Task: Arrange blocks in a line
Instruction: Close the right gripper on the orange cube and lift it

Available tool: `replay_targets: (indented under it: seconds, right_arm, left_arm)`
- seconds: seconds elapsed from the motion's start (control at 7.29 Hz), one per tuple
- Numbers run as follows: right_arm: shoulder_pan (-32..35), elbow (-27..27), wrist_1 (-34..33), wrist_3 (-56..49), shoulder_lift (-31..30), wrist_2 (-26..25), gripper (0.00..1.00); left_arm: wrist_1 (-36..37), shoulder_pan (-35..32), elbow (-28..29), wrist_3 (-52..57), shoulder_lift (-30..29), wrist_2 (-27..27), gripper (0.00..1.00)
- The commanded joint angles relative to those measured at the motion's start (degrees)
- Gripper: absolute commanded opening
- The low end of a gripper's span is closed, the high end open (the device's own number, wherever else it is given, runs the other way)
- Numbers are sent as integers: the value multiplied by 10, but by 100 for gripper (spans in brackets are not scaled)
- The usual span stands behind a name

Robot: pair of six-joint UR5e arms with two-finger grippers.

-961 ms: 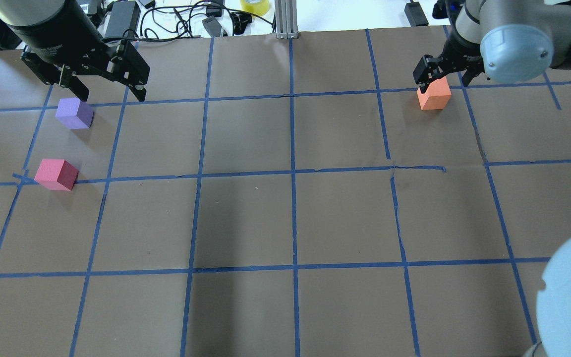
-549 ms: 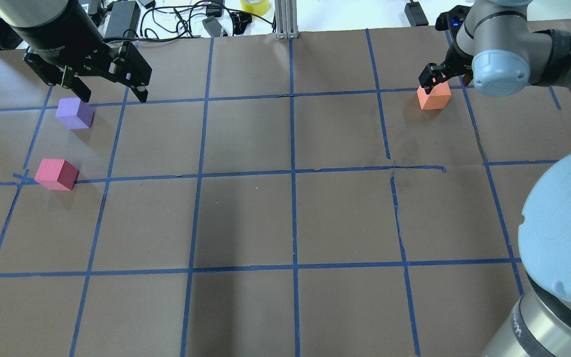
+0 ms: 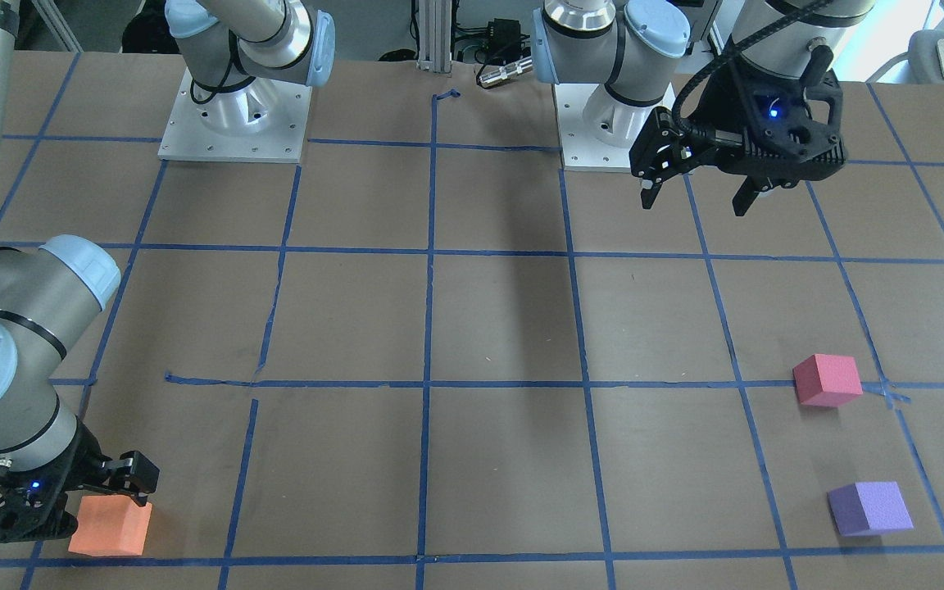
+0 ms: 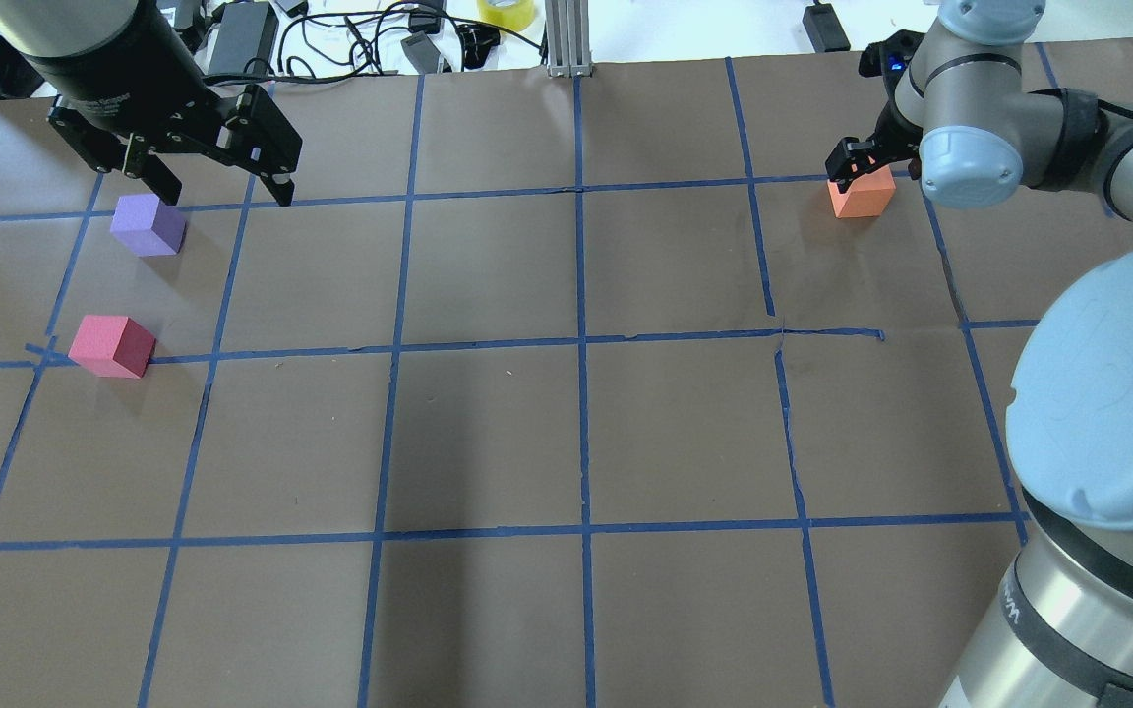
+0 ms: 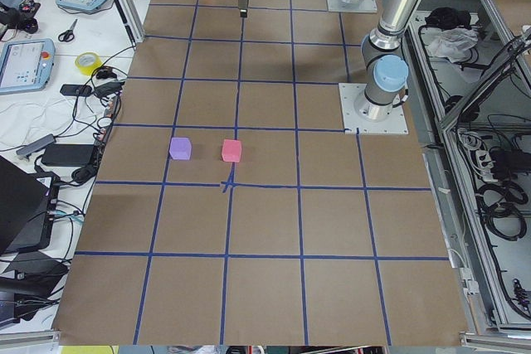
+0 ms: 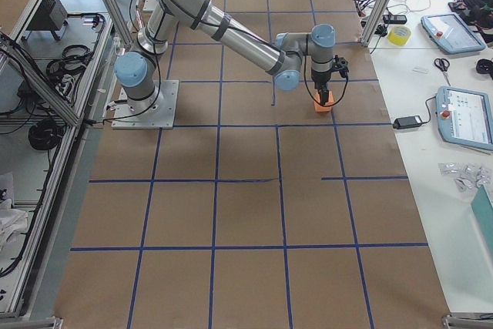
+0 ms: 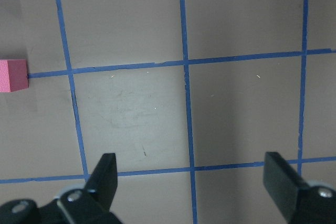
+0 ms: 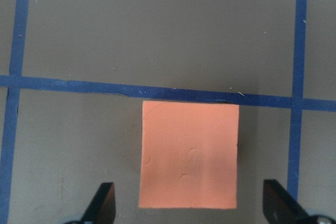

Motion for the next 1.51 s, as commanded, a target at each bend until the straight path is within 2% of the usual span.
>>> replay_targets:
  seconds: [0.0,0.27,0.41,0.55,0.69,0.82,1.1,1.37]
  right_arm:
    - [0,-9,-1,5,16,1,100]
    - [0,-21,-6,6,31,4,99]
    - [0,-24,-24,6,37,4,85]
    - [0,-24,-25,6,38,4,62]
    - [0,-25,-25,4,36,5,23]
    - [0,-25,-23,5,32,8,0]
    - [15,-26,-13,20,3,11,0]
    - [95,-27,2,126,-19,-3,0]
  left_arm:
    - [0,0,0,0,-2,0,100]
    - [0,0,0,0,-1,0,100]
    - [0,0,0,0,-2,0,100]
    - [0,0,0,-1,-2,0,100]
    - [0,0,-1,0,-1,0,100]
    - [0,0,-1,0,-1,0,100]
    - [0,0,-1,0,-2,0,100]
    - [0,0,-1,0,-1,0,100]
